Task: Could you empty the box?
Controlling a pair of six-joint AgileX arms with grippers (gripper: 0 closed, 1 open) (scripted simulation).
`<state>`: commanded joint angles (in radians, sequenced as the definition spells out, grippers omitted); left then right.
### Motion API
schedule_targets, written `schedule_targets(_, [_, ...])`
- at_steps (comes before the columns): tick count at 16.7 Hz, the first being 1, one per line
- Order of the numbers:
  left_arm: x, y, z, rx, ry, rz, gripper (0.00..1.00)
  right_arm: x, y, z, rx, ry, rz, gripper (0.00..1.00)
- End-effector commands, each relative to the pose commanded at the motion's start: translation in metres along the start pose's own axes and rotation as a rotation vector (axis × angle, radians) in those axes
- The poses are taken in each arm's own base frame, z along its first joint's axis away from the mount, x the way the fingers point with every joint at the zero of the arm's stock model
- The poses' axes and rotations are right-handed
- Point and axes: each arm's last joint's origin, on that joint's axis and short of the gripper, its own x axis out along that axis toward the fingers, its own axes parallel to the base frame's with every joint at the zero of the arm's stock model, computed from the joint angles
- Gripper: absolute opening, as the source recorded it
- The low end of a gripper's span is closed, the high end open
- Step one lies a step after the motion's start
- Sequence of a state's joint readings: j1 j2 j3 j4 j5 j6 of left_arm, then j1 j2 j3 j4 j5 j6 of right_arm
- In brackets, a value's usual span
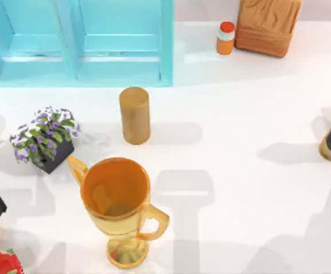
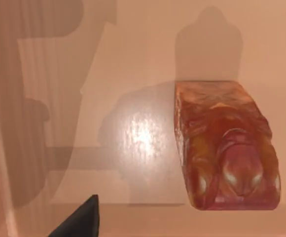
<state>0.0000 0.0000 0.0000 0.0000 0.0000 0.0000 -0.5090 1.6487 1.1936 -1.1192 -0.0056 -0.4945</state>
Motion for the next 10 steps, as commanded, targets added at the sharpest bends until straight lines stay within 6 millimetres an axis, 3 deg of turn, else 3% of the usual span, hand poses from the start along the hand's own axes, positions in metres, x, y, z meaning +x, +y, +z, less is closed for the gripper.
schedule_targets(7, [0.0, 0.0, 0.0, 0.0, 0.0, 0.0, 1.0, 0.069, -0.001, 0.001, 0.0, -0.001, 0.0, 1.0])
schedule_targets(10, [0.0, 0.0, 0.0, 0.0, 0.0, 0.0, 1.0, 0.078, -0.001, 0.001, 0.0, 0.0, 0.0, 1.0])
